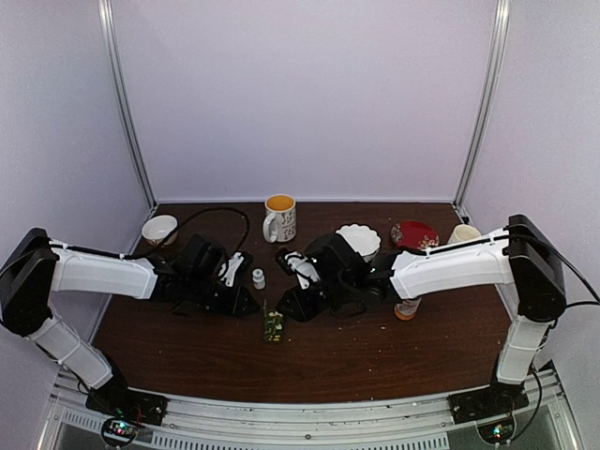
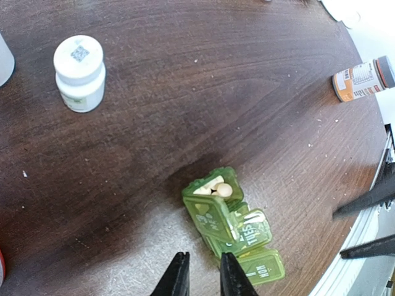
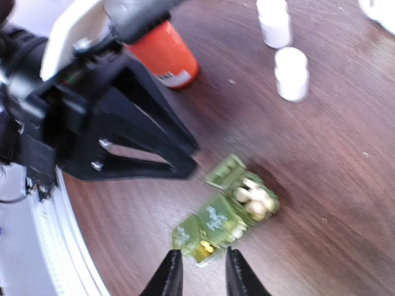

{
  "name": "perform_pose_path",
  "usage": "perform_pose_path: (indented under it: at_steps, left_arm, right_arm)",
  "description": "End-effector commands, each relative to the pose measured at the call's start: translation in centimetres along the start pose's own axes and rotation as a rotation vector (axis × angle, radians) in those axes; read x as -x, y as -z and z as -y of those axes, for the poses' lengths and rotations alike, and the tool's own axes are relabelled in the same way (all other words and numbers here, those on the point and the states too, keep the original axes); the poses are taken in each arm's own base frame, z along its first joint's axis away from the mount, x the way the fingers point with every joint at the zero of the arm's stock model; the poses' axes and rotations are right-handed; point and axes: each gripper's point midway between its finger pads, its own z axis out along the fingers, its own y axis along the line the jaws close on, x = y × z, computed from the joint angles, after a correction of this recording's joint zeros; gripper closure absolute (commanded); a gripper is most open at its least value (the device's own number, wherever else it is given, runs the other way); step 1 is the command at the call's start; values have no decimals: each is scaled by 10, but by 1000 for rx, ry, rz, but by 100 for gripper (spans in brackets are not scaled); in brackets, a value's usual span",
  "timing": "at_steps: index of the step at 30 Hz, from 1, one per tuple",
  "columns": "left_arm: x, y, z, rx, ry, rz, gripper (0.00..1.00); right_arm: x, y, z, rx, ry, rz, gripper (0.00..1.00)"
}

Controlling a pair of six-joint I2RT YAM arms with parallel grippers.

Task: Sort the pills into containers
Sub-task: Hold the lid of the pill container at the center of the board.

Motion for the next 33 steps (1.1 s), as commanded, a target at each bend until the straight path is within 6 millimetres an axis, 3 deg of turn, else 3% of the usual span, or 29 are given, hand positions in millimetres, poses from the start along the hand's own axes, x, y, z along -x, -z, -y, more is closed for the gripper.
perform_pose_path:
  at_steps: [1, 6, 15, 33]
  left_arm:
    - [17, -1, 11, -49, -31, 47, 80]
    - [7, -4, 9, -61, -14, 22, 72]
    - [-9, -17, 5, -96, 35, -12, 70]
    - [-22, -40, 0, -119, 73, -64, 66]
  right_arm:
    - [12, -13, -27, 116, 57, 30, 85]
    - [12, -27, -23, 99, 40, 20, 100]
    - [-17, -44, 3, 29, -16, -45, 100]
    - [-32, -58, 23, -15, -58, -61, 100]
